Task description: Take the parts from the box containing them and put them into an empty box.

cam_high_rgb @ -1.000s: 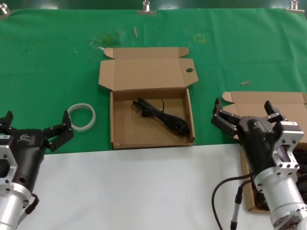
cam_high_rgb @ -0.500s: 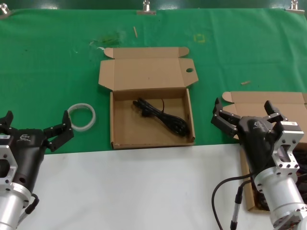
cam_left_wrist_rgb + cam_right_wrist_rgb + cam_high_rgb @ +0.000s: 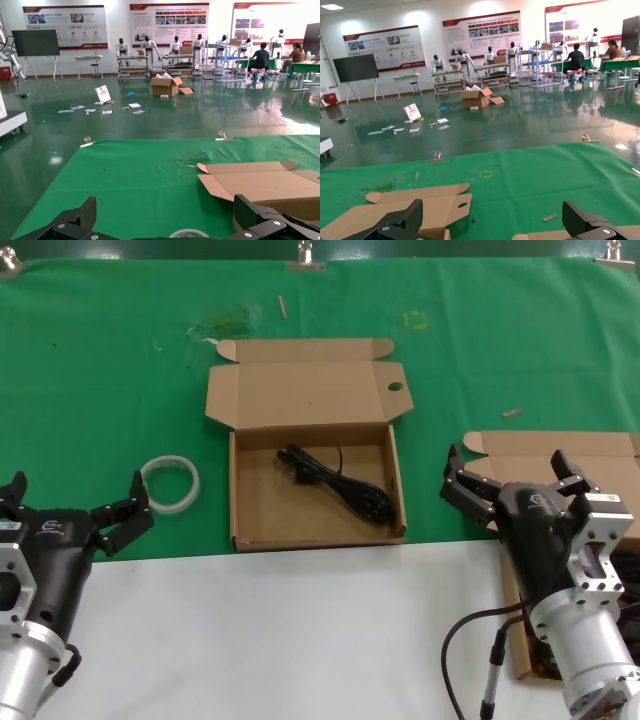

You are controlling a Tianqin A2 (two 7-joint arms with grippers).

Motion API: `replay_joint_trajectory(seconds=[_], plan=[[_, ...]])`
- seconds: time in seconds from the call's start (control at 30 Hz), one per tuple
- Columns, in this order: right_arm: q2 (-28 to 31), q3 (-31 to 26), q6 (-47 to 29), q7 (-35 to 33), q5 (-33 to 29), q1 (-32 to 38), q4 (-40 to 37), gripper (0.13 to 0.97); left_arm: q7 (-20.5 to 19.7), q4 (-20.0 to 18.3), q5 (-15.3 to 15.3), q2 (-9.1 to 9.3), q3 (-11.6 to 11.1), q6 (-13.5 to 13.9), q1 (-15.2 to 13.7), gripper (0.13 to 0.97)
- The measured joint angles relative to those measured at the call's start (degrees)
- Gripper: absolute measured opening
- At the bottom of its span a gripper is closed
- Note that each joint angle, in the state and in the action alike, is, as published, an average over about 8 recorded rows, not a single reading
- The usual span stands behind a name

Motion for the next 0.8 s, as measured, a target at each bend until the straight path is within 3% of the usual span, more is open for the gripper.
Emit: replay_joint_trajectory(seconds=[0.8], plan=[[0.0,0.0,0.0,0.0,0.0,0.0,0.0,0.966,0.0,0.0,0.0,0.00,0.0,0.0,0.0,0.966]])
